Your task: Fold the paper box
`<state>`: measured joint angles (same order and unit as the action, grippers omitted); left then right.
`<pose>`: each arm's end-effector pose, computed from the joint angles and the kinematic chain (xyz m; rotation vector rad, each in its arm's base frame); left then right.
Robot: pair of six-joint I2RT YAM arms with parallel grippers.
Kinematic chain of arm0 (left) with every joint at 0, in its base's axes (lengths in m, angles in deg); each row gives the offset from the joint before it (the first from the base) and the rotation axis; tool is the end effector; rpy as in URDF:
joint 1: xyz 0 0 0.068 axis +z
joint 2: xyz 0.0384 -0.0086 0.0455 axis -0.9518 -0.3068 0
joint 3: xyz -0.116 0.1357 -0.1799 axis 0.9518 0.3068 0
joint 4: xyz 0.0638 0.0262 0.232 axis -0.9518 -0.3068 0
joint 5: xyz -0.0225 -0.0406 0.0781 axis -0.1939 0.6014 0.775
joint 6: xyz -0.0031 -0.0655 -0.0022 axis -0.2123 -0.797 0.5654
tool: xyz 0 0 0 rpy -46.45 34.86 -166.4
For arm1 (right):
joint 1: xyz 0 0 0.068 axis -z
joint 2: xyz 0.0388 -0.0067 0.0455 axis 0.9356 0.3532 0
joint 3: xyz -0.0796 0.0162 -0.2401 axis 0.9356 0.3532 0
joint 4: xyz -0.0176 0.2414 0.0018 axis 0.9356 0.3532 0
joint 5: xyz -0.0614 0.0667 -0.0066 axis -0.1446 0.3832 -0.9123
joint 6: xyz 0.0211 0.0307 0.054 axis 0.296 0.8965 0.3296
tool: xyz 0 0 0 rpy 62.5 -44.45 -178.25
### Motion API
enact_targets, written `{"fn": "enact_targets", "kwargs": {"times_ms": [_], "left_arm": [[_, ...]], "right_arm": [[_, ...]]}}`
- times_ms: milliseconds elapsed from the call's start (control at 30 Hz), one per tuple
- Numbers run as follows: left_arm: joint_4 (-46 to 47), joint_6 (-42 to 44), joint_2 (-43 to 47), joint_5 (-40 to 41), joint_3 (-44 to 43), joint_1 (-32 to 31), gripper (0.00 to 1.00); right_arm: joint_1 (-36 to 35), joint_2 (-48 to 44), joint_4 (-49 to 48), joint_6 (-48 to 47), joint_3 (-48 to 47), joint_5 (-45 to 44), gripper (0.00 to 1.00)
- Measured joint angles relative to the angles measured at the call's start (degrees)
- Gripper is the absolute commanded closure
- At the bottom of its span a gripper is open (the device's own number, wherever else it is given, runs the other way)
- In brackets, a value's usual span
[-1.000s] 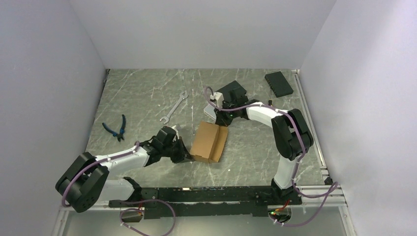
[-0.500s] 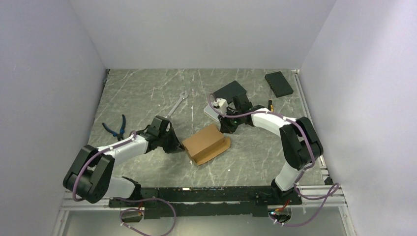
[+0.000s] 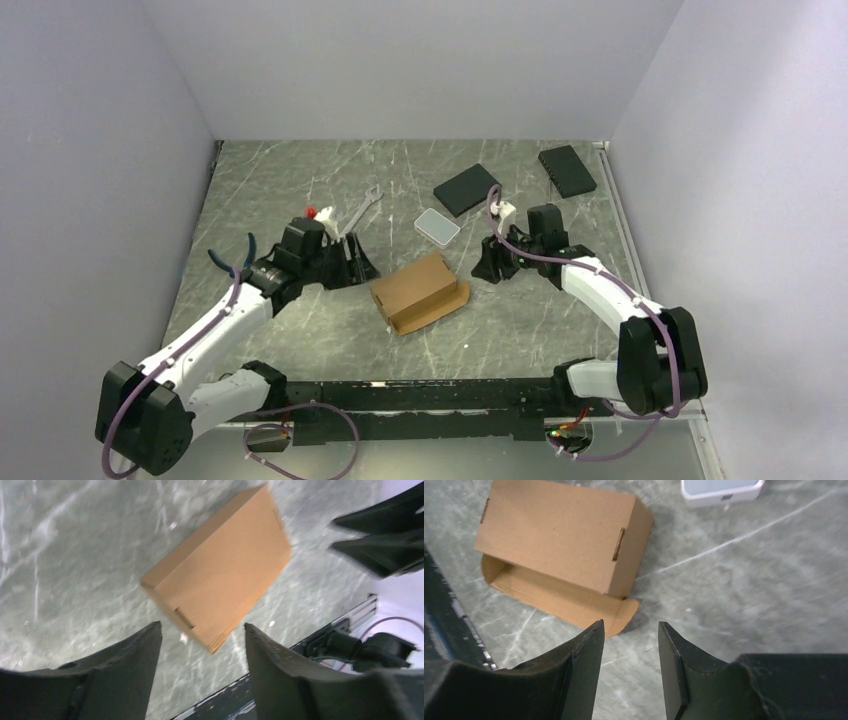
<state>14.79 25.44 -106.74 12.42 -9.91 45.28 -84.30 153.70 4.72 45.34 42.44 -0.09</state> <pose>0.1880 -0.1092 0.2165 -0.1644 2.4527 -0.8479 0.2398 0.0959 0.1998 -0.8233 2.1364 0.7709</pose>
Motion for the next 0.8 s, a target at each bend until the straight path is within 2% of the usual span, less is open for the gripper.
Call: {"fn": "enact_targets", "kwargs": {"times_ms": [133, 233, 333, 533, 633, 800], "left_arm": [[1.4, 6.25, -3.5, -0.9, -7.04, 0.04, 0.21], [2.23, 10.6, -10.6, -2.93, -12.35, 0.04, 0.21], [3.28, 13.7, -18.73, -5.62, -15.63, 0.07, 0.21], [4.39, 16.79, -27.61, -8.2, -15.96, 0.07, 0.2], [5.68, 17.84, -29.14, -8.66, -16.04, 0.07, 0.2], [7.98, 19.3, -31.82, -8.96, -17.16, 0.09, 0.2]], "right_arm": [[0.37, 0.39, -1.44, 6.54, 3.91, 1.97, 0.55], [0.26, 2.95, -1.97, 11.1, 3.67, 3.37, 0.57], [0.46, 9.49, -1.07, 14.97, 1.55, 5.35, 0.59], [1.03, 13.11, -0.61, 19.1, 1.31, 5.66, 0.65], [1.03, 13.2, -0.74, 20.04, 1.31, 5.64, 0.7], [1.03, 14.86, -1.07, 20.83, 1.2, 5.77, 0.71]]}}
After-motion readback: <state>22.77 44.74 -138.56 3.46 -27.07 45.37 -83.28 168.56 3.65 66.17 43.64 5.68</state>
